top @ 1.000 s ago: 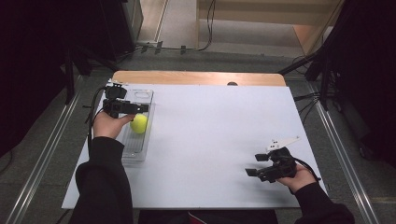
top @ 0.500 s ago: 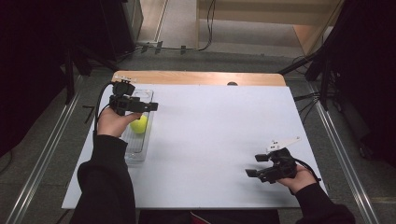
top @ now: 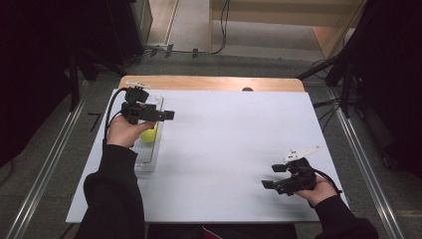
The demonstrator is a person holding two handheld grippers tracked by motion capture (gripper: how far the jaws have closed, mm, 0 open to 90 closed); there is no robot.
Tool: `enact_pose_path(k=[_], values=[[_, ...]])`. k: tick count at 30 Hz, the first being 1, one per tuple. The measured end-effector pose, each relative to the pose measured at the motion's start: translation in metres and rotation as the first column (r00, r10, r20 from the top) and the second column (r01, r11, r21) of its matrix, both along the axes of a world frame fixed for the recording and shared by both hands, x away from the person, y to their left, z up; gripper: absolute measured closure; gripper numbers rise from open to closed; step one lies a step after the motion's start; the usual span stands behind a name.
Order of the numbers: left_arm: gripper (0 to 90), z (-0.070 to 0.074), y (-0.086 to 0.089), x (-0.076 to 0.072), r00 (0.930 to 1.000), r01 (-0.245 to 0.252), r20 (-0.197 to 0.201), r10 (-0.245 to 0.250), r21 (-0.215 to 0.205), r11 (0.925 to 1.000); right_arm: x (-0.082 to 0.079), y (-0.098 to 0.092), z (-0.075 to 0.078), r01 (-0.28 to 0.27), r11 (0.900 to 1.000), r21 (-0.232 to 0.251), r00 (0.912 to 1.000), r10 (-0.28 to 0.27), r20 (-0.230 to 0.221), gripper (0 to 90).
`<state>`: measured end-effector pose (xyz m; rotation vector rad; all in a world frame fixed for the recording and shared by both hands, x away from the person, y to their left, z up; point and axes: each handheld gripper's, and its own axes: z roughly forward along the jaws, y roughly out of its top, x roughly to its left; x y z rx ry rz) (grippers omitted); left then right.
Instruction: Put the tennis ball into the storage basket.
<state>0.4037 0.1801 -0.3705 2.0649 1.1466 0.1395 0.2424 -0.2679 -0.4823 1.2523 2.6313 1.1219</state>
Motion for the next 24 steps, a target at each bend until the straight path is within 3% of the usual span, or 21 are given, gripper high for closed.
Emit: enact_pose_path(k=[24], values=[[17.4,-0.02,-0.02,-0.01,0.9963,0.08,-0.033,-0.079,0.032,0.9963,-0.004,0.004,0.004,0.002,1.0,-0.005,1.0,-0.002,0.007,20.4]])
